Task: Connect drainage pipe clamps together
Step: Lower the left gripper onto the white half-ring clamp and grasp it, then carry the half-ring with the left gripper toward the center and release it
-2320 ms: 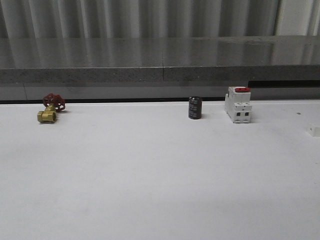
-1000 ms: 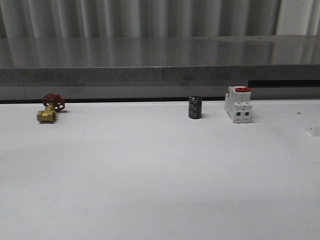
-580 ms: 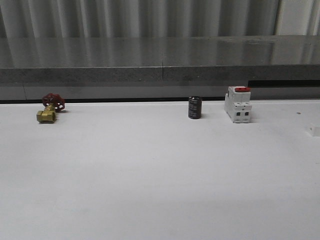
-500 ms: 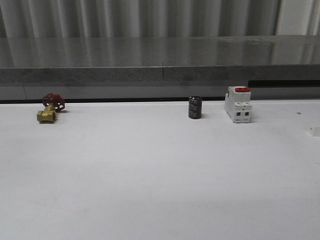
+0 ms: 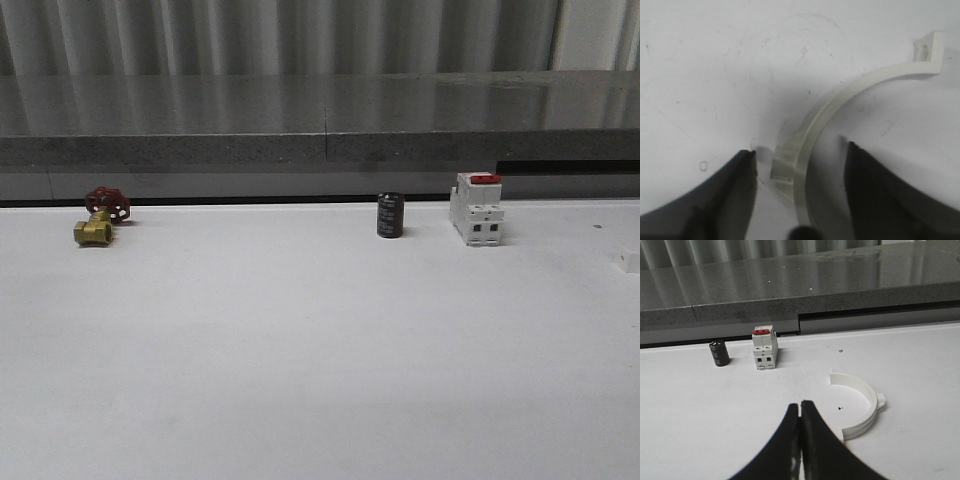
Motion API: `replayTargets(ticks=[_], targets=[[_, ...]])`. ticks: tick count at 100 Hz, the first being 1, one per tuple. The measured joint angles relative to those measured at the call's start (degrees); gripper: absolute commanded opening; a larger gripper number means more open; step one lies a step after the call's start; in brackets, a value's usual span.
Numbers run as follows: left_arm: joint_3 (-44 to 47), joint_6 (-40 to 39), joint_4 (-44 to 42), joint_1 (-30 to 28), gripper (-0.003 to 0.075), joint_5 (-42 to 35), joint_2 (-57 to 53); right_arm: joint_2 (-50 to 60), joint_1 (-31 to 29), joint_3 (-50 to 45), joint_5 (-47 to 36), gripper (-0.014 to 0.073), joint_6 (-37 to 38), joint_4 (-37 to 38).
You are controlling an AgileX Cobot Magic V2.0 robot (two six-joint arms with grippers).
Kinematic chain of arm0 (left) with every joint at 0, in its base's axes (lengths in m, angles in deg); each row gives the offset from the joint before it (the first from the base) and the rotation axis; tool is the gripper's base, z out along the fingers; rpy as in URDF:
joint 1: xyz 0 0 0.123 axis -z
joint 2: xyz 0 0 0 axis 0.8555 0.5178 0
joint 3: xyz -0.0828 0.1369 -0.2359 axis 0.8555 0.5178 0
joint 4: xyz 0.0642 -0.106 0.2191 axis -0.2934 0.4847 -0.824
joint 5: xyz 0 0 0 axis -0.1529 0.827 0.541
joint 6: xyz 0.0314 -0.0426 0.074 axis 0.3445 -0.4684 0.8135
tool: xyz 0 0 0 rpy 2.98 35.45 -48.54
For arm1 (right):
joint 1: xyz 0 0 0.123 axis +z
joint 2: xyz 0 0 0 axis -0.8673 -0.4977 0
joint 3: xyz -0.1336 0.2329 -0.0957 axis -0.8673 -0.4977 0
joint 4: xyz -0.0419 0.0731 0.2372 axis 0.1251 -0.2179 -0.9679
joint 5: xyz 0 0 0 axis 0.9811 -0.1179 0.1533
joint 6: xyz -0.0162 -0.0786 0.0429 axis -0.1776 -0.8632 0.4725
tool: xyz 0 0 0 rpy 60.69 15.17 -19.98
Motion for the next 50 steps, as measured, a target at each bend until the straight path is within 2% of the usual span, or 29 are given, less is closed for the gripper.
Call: replayTargets(ticks=[8,16,50], targets=[[0.0,0.0,-0.3,0.0,0.0055,-0.3,0.0,0.0,0.0,0.0,0.0,-0.0064,0.0,0.0],[0.0,0.0,-0.4,0.0,-0.0021,-0.3,0.0,0.0,0.0,0.0,0.0,-0.0064,-0.1,0.0],[-0.1,0.0,1.2,1.2,-0.002,2.4,-3.3,0.0,0.0,0.0,0.0,-0.0064,-0.1,0.0]])
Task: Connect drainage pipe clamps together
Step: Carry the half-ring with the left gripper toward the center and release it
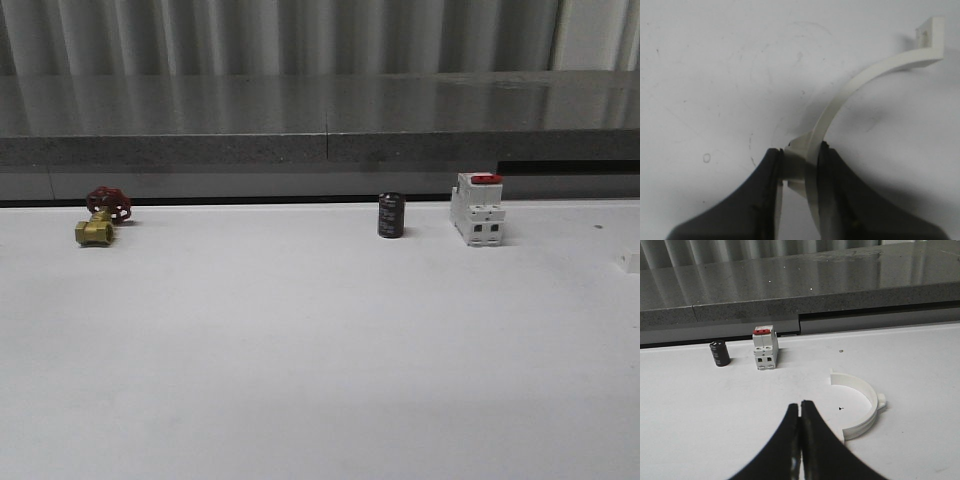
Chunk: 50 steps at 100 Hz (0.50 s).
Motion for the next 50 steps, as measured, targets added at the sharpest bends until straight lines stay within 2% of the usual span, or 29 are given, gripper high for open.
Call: replayTargets(ticks=[20,36,50], targets=[[0.4,-1.9,1.0,6.1,-0.002,6.1,-8.8,0.0,0.0,0.0,0.0,-0.0064,0.0,0.0],[3.8,-9.0,1.2,13.9,-0.002,8.1,-14.5,0.0,0.0,0.0,0.0,-0.0064,0.0,0.0],[5.8,-13.8,1.2,22.1,-0.002,8.1,-15.0,0.0,0.0,0.0,0.0,-0.0064,0.0,0.0]])
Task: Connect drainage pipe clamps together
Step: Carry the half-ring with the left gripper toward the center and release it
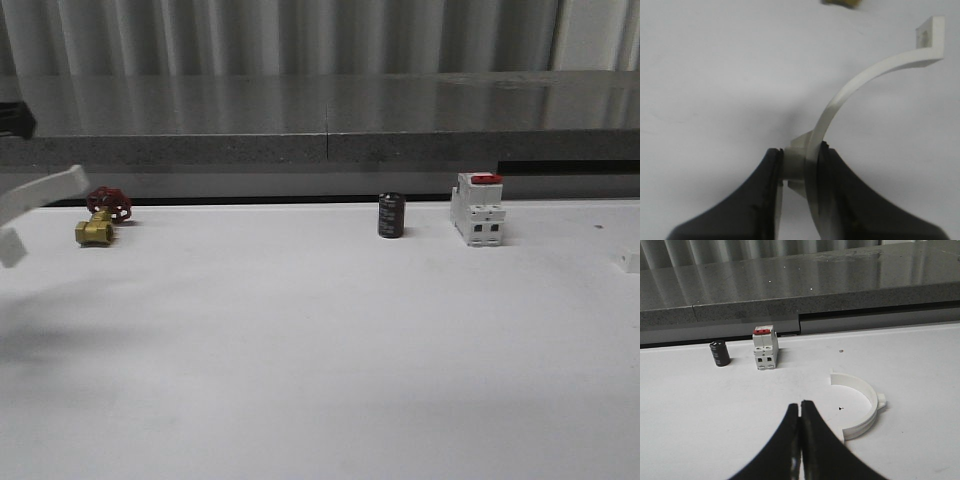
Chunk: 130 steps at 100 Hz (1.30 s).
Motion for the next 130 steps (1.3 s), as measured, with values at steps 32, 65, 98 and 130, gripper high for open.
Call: replayTargets(ticks=[32,65,98,130], targets=[[-2.7,-7.0,0.2,13.8,-0.002,-3.3,7.9,0.0,0.0,0.0,0.0,-0.0064,0.0,0.0],[-9.1,-9.9,0.0,18.5,-0.002,-3.8,17.6,0.0,0.0,0.0,0.0,-0.0064,0.0,0.0],[-9.7,-10.1,0.0,20.0,0.0086,-4.2,18.8,0.0,0.0,0.0,0.0,-0.0064,0.1,0.0],[-9.7,-10.2,-0.8,20.0,0.0494,-4.6,18.8,0.0,0.0,0.0,0.0,-0.0064,0.1,0.0]])
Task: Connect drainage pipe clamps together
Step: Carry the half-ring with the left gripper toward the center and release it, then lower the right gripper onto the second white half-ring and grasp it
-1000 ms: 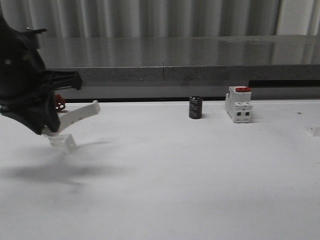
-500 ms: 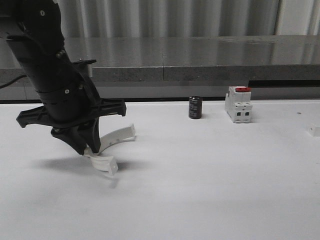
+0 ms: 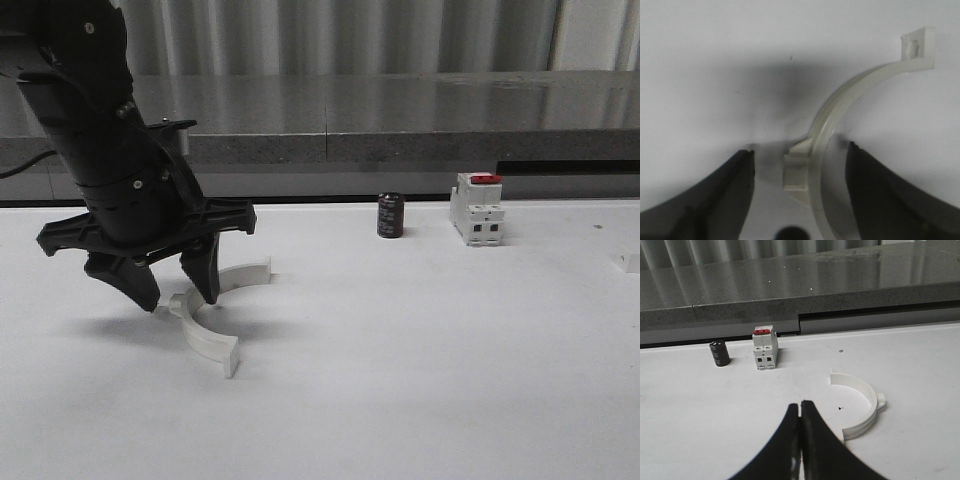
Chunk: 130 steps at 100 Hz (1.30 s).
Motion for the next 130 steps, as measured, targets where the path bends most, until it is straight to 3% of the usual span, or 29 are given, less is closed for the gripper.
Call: replayTargets(ticks=[26,47,88,111,121,130], targets=[[0.6,0.0,-3.2,0.0,0.0494,-1.5,-2.2,0.0,0.0,0.0,0.0,-0.0064,0.0,0.0],[6.7,0.0,-6.8,-0.8,0.0494,-4.6,-13.2,0.0,0.0,0.0,0.0,-0.0064,0.0,0.0],[30.7,0.0,-10.0,-11.5,0.0494,-10.8,-49.1,0.0,0.0,0.0,0.0,-0.0064,0.0,0.0],[40.3,0.0,-11.3,-12.7,0.0489,-9.9,-71.1,0.0,0.0,0.0,0.0,-0.0064,-0.1,0.0],[43.3,0.0,-12.6,-12.7,0.0433,-7.7,-79.6,0.0,0.0,0.0,-0.1,-0.0064,-0.2,0.0],[45.3,0.0,-14.2,-12.7,0.0319,-5.9,-85.5,0.0,0.0,0.0,-0.7,-0.0064,-0.1,0.0]])
